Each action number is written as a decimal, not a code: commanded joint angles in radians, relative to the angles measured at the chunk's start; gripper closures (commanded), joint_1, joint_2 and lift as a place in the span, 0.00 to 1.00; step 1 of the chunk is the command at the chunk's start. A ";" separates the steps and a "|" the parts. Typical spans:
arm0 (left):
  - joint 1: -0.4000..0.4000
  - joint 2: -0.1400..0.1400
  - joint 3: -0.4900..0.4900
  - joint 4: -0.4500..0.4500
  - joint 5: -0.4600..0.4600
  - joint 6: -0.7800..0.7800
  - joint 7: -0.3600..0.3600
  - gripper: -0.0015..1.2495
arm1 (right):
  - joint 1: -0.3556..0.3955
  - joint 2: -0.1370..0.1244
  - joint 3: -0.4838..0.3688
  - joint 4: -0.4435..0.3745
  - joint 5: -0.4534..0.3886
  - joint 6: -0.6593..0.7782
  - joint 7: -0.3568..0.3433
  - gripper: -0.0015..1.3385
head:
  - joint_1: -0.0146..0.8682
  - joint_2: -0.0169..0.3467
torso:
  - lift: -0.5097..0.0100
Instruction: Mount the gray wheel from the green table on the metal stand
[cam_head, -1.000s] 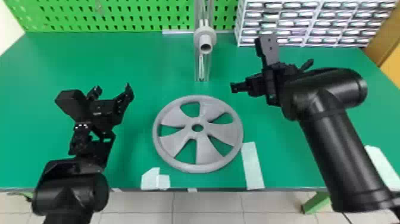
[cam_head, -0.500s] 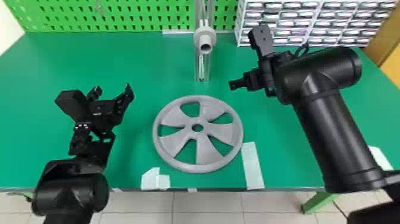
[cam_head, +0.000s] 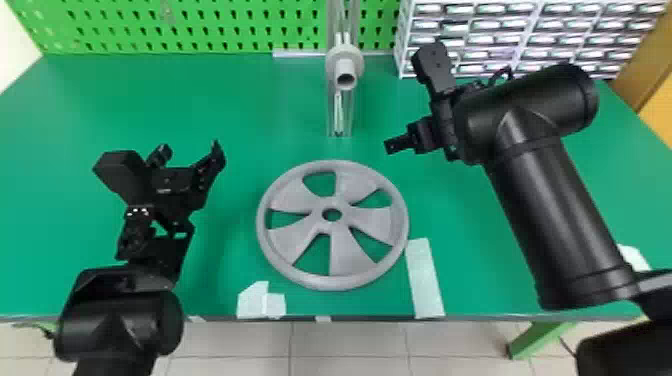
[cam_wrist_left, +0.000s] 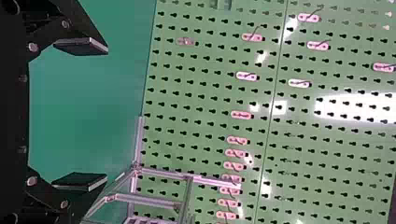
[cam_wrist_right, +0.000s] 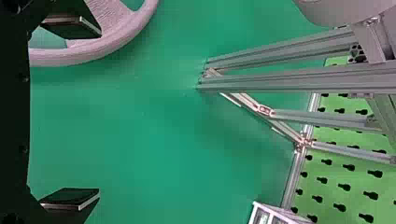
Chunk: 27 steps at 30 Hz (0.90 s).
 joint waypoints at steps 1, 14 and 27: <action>-0.007 0.007 -0.009 0.000 0.000 0.000 0.001 0.24 | -0.014 0.004 -0.001 0.034 0.001 -0.002 0.011 0.08 | 1.00 0.19 | 0.80; -0.010 0.018 -0.019 0.000 0.010 0.000 0.001 0.24 | -0.054 0.018 -0.024 0.185 -0.025 -0.038 0.045 0.08 | 1.00 0.19 | 0.80; -0.009 0.020 -0.018 0.000 0.008 0.000 0.001 0.24 | -0.075 0.017 -0.022 0.238 -0.053 -0.054 0.117 0.08 | 1.00 0.19 | 0.80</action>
